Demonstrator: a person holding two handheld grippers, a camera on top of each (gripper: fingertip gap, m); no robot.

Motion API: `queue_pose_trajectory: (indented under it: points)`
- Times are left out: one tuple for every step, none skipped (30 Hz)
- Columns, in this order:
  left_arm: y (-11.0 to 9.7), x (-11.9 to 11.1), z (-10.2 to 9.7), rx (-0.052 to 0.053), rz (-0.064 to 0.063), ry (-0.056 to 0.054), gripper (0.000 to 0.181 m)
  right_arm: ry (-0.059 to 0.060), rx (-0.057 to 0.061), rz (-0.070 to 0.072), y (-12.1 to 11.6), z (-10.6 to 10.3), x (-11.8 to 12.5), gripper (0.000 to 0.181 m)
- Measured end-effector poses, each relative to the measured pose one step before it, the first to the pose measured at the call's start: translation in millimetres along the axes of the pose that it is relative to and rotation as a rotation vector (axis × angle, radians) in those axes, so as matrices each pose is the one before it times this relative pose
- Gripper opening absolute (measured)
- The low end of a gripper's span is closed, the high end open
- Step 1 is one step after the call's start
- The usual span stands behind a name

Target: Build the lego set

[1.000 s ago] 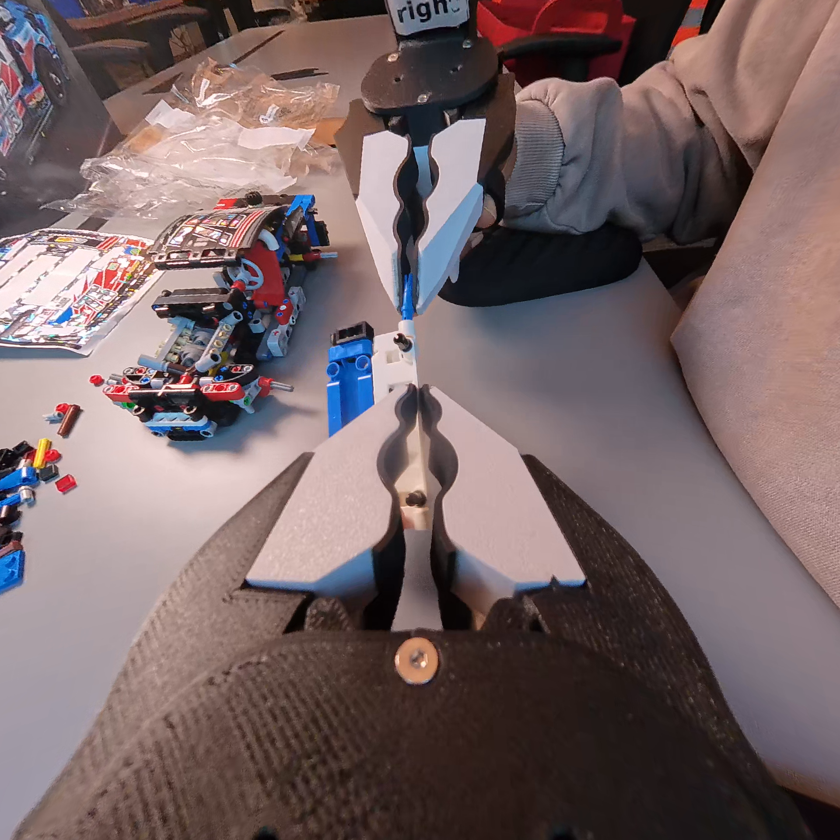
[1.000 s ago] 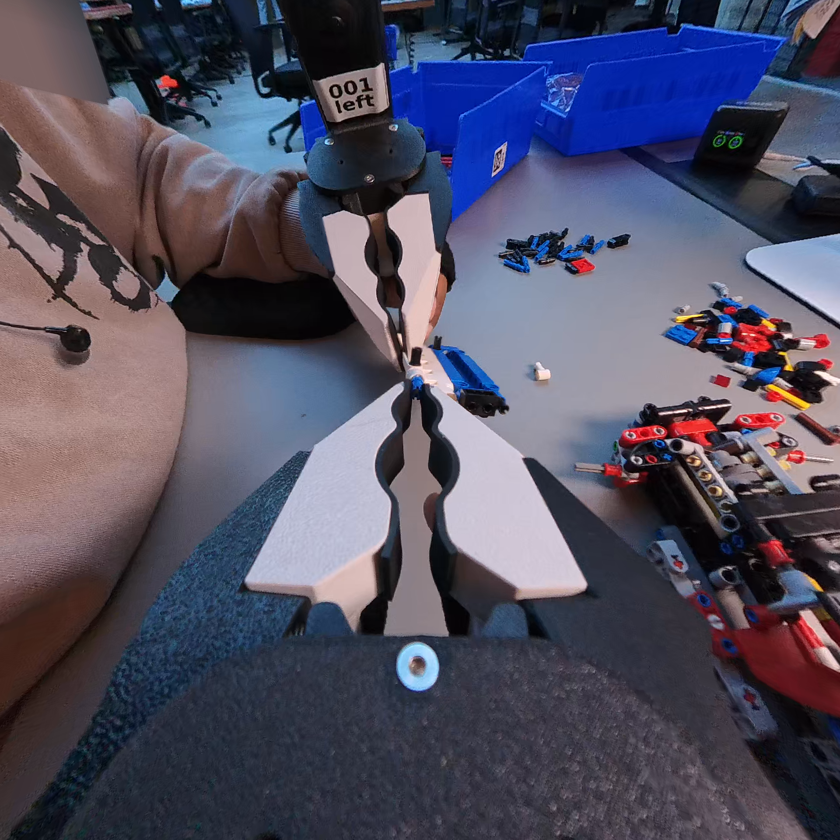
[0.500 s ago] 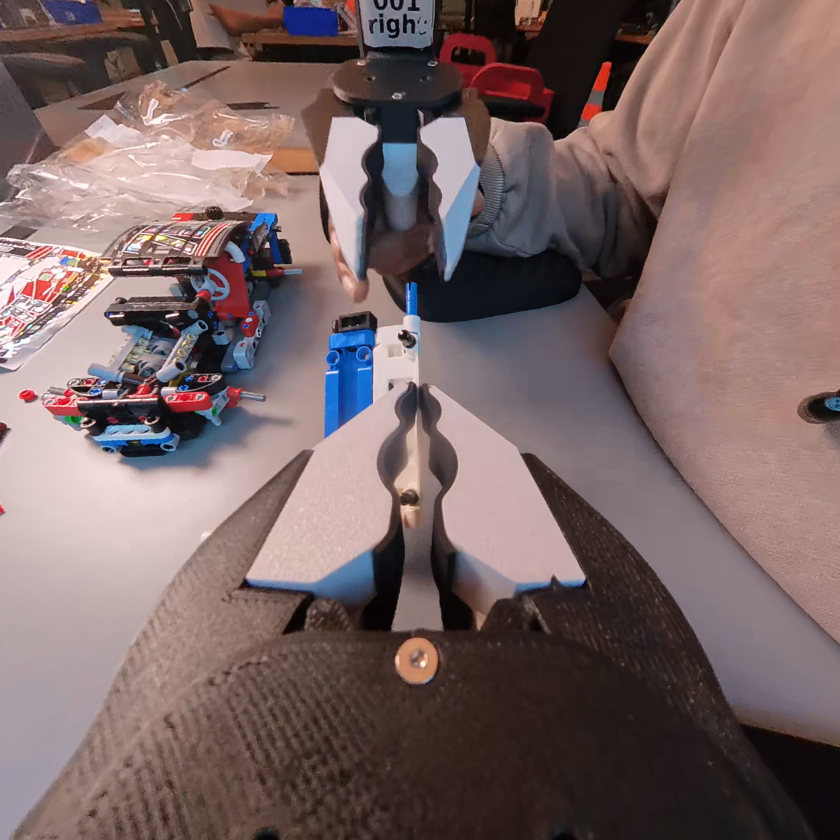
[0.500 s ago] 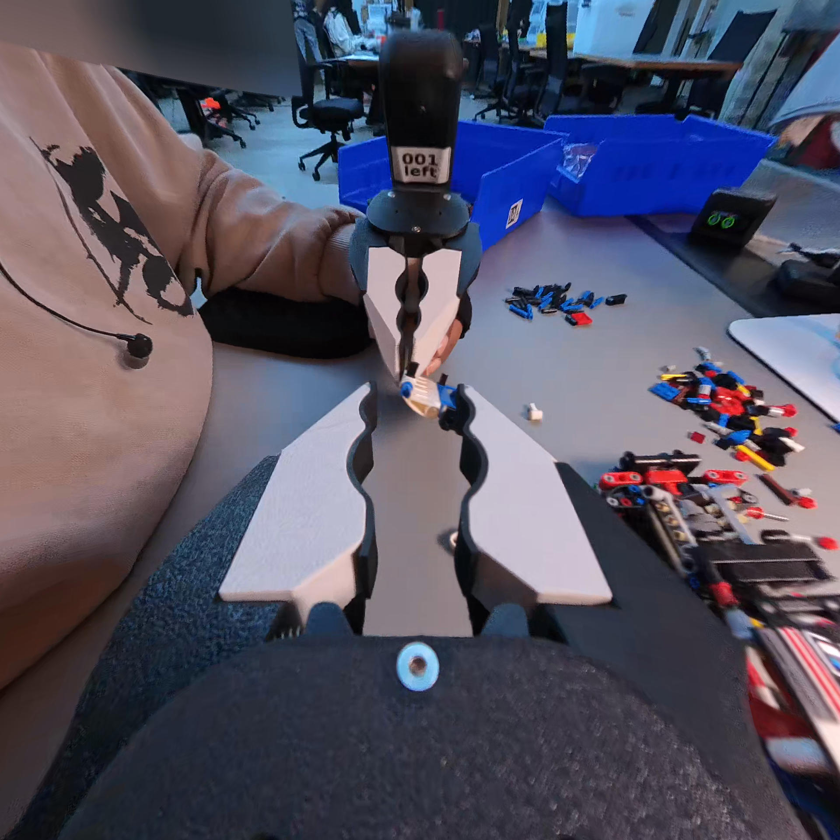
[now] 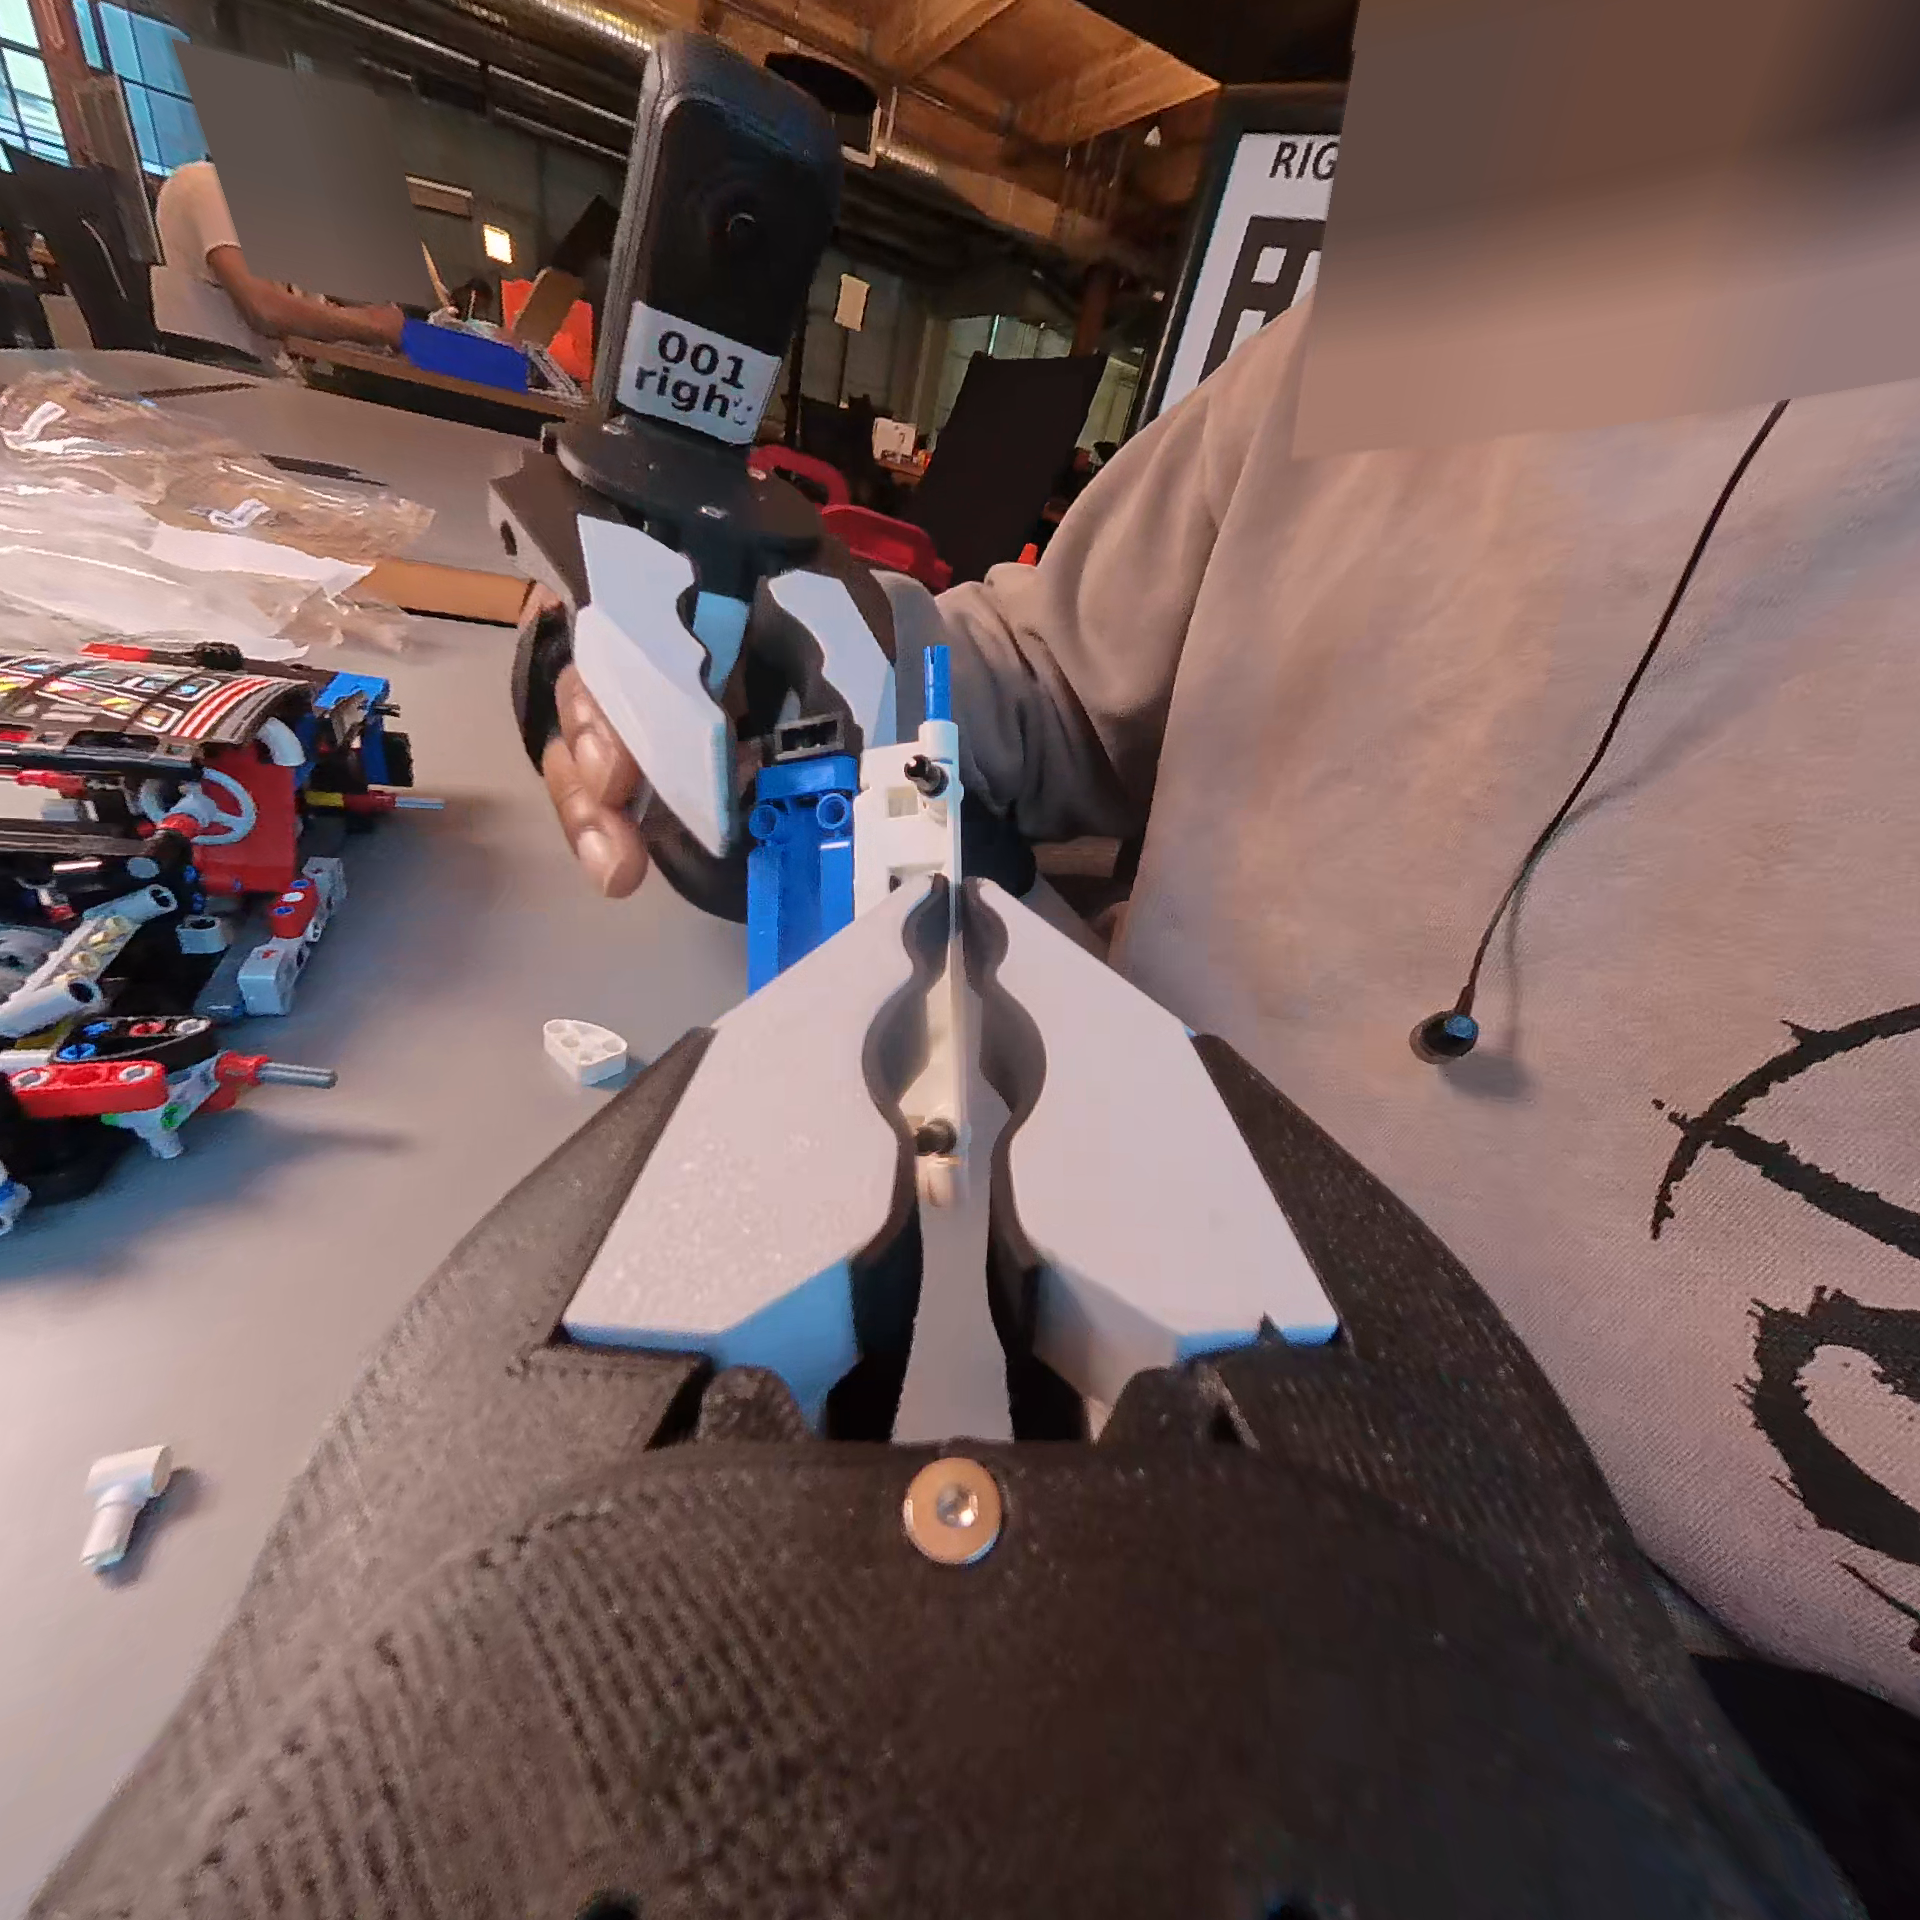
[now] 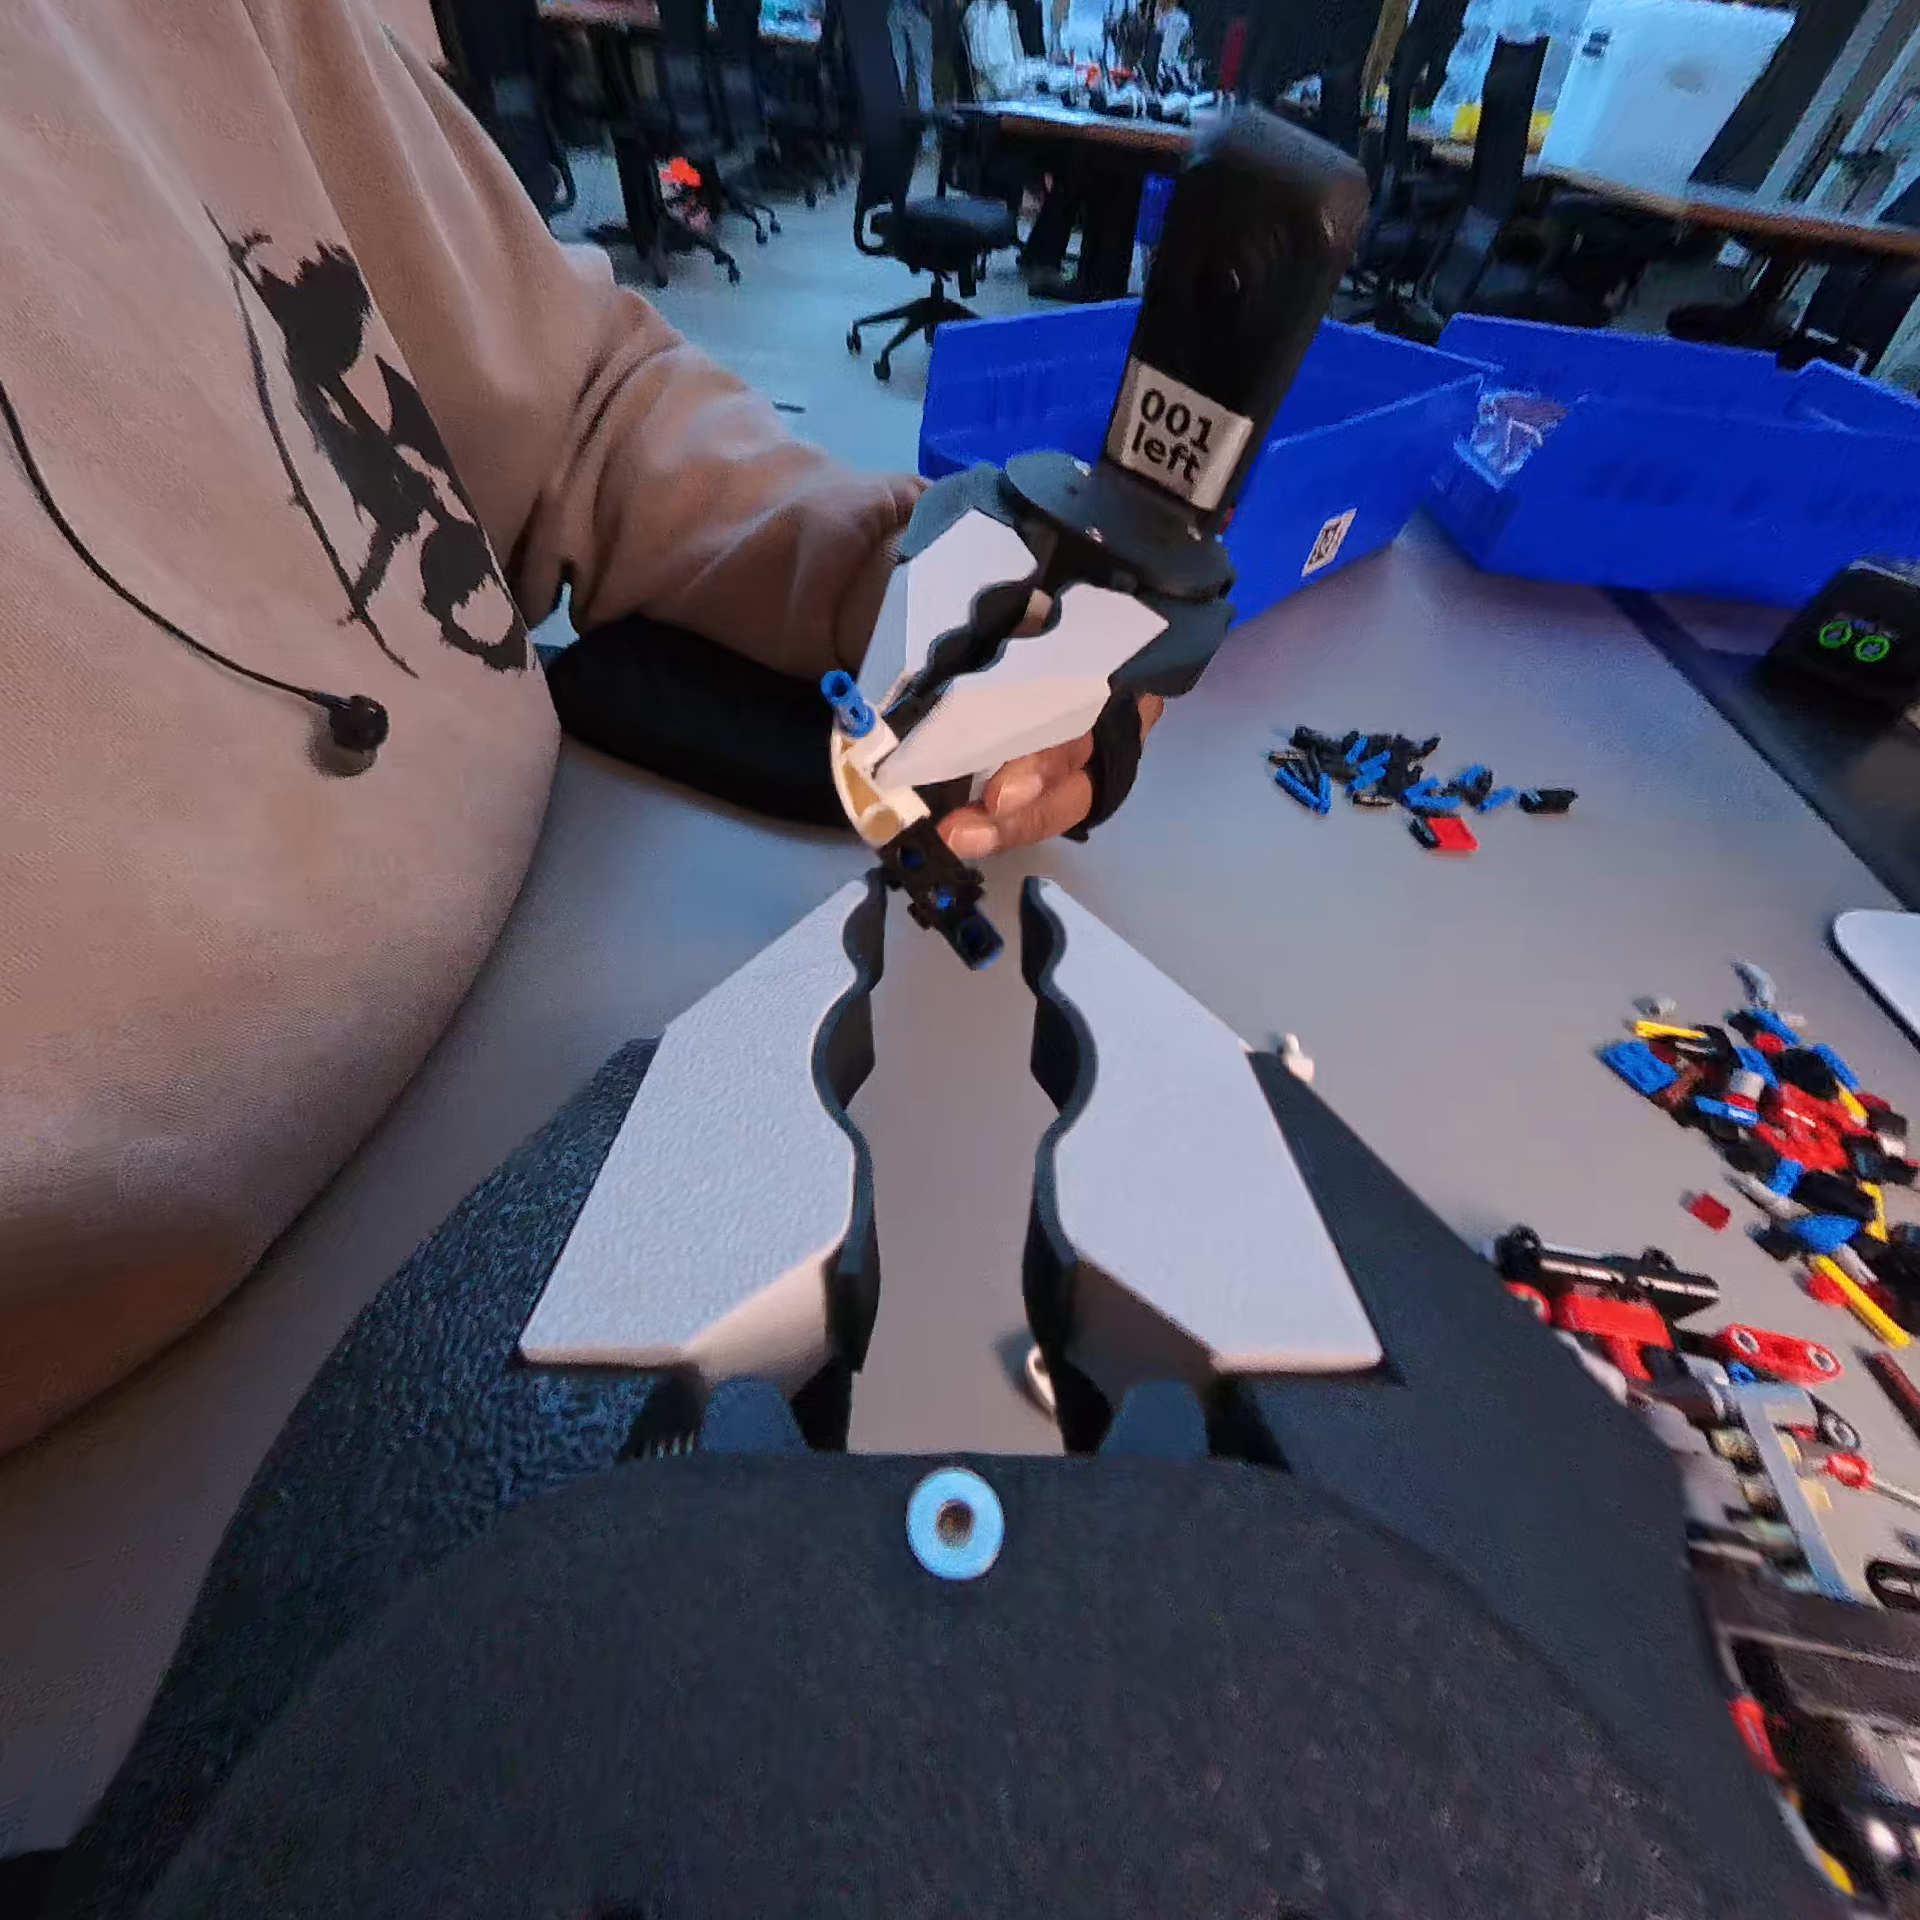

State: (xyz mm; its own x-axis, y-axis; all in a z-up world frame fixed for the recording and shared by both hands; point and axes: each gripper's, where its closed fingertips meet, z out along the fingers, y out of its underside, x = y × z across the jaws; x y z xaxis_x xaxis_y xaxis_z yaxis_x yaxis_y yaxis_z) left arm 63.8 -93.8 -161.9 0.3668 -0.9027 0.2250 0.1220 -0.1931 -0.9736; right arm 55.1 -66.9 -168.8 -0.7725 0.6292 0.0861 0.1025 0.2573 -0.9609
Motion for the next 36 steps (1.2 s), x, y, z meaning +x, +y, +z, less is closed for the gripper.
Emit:
queue_pose_trajectory:
  points:
    - [-2.18,1.61,-0.35,0.0144,-0.0085,0.0103,0.000,-0.0318,0.0233,0.0145,-4.26,0.60,-4.86,0.017]
    - [-1.15,0.94,-0.61,0.0075,-0.0048,0.0052,0.000,-0.0253,0.0114,0.0177,-2.19,-0.12,-3.81,0.012]
    - [-0.20,-1.65,-0.61,0.0004,-0.0018,-0.0126,0.000,-0.0146,0.0055,0.0140,-0.99,-0.82,-2.32,0.010]
    - [0.68,-3.47,-0.49,-0.0052,0.0074,-0.0265,0.001,0.0073,-0.0038,0.0101,0.39,-1.33,1.17,0.010]
    - [1.06,-3.54,-0.04,-0.0111,0.0152,-0.0307,0.002,0.0104,-0.0171,0.0052,2.70,-1.16,2.06,0.010]
    - [2.14,-3.77,0.23,-0.0206,0.0214,-0.0358,0.003,0.0060,-0.0154,0.0151,2.49,-1.11,1.95,0.010]
    - [3.31,-3.91,0.64,-0.0276,0.0236,-0.0396,0.008,0.0050,-0.0178,0.0177,3.07,-0.80,2.10,0.010]
    - [3.91,-2.25,1.30,-0.0306,0.0228,-0.0306,0.013,0.0005,-0.0240,0.0103,4.09,-0.11,1.22,0.010]
    - [3.79,-1.40,1.89,-0.0298,0.0223,-0.0263,0.016,0.0136,-0.0284,0.0031,4.39,0.72,2.78,0.010]
    - [3.40,-0.71,1.96,-0.0283,0.0255,-0.0223,0.017,0.0172,-0.0248,-0.0016,3.69,1.38,3.12,0.010]
    - [3.49,-1.94,1.68,-0.0294,0.0268,-0.0279,0.017,-0.0011,-0.0194,0.0032,2.35,1.75,0.33,0.010]
    - [3.25,-3.36,1.15,-0.0284,0.0272,-0.0344,0.011,-0.0003,-0.0095,0.0023,0.32,2.09,0.20,0.010]
    - [3.31,-2.65,0.63,-0.0273,0.0254,-0.0268,0.005,0.0029,-0.0070,-0.0013,-0.13,2.18,0.67,0.010]
    - [2.66,-0.12,0.05,-0.0209,0.0164,-0.0049,0.005,0.0017,-0.0168,-0.0106,1.12,1.72,0.55,0.010]
    - [0.64,-0.32,-0.81,-0.0045,0.0033,-0.0016,0.005,0.0057,-0.0085,-0.0142,0.06,0.70,0.81,0.010]
    - [-1.13,-0.98,-1.25,0.0100,0.0037,-0.0032,0.005,0.0103,-0.0018,-0.0071,-1.19,-0.36,1.63,0.010]
    - [-0.13,-1.33,-1.41,0.0052,0.0144,-0.0064,0.004,0.0165,-0.0134,-0.0067,0.12,-2.23,2.78,0.011]
    - [2.56,-1.39,-1.41,-0.0105,0.0253,-0.0087,0.004,0.0168,-0.0304,-0.0150,3.21,-5.10,3.39,0.015]
    - [3.95,-1.26,-1.22,-0.0179,0.0274,-0.0097,0.004,0.0280,-0.0498,-0.0130,7.66,-6.75,6.23,0.022]
    - [3.99,-0.75,-0.72,-0.0165,0.0270,-0.0086,0.004,0.0355,-0.0770,-0.0071,13.87,-6.68,8.30,0.026]
    - [3.32,-0.64,0.01,-0.0164,0.0306,-0.0100,0.004,0.0153,-0.0840,0.0026,16.95,-5.27,5.25,0.031]
    - [3.37,-0.70,0.72,-0.0232,0.0421,-0.0116,0.004,0.0002,-0.0695,0.0132,15.72,-3.17,2.50,0.034]
    - [3.12,0.25,1.42,-0.0271,0.0517,-0.0045,0.004,0.0004,-0.0497,0.0140,12.90,-1.23,1.79,0.037]
    - [1.46,0.19,1.72,-0.0202,0.0511,-0.0024,0.004,0.0061,-0.0286,0.0097,8.95,0.43,1.99,0.038]
    - [1.10,-0.26,1.93,-0.0201,0.0479,-0.0018,0.004,-0.0047,-0.0153,0.0090,5.94,1.50,-0.31,0.038]
    - [1.72,0.27,2.28,-0.0231,0.0461,0.0056,0.005,-0.0082,-0.0104,0.0099,3.99,2.43,-1.09,0.038]
    - [2.39,-0.18,2.63,-0.0250,0.0422,0.0052,0.005,-0.0084,-0.0073,0.0065,2.24,2.69,-1.37,0.038]
    - [3.01,-0.40,2.77,-0.0280,0.0414,0.0070,0.005,0.0053,-0.0045,-0.0018,0.56,2.49,0.34,0.038]
    - [3.88,-0.51,3.05,-0.0330,0.0457,0.0058,0.005,0.0063,-0.0048,-0.0078,-0.20,2.20,0.63,0.038]
    - [4.92,-1.10,3.15,-0.0389,0.0555,0.0006,0.006,-0.0019,-0.0026,-0.0059,-0.99,2.12,-0.42,0.037]
    - [5.04,-0.03,3.10,-0.0389,0.0606,0.0063,0.006,-0.0062,-0.0045,-0.0055,-0.87,2.39,-0.70,0.036]
    - [5.25,1.33,3.33,-0.0405,0.0584,0.0158,0.006,-0.0024,-0.0119,-0.0071,0.11,2.80,-0.16,0.035]
    - [5.90,1.93,3.27,-0.0423,0.0597,0.0186,0.007,-0.0001,-0.0161,-0.0101,0.73,3.01,-0.07,0.033]
    - [6.09,2.05,3.09,-0.0407,0.0623,0.0178,0.007,0.0009,-0.0238,-0.0096,2.10,3.02,0.08,0.032]
    - [6.06,1.95,2.82,-0.0362,0.0566,0.0157,0.007,0.0040,-0.0275,-0.0088,3.14,3.11,0.53,0.030]
    - [4.22,1.14,2.13,-0.0199,0.0453,0.0091,0.008,0.0006,-0.0230,-0.0078,2.78,2.87,-0.22,0.027]
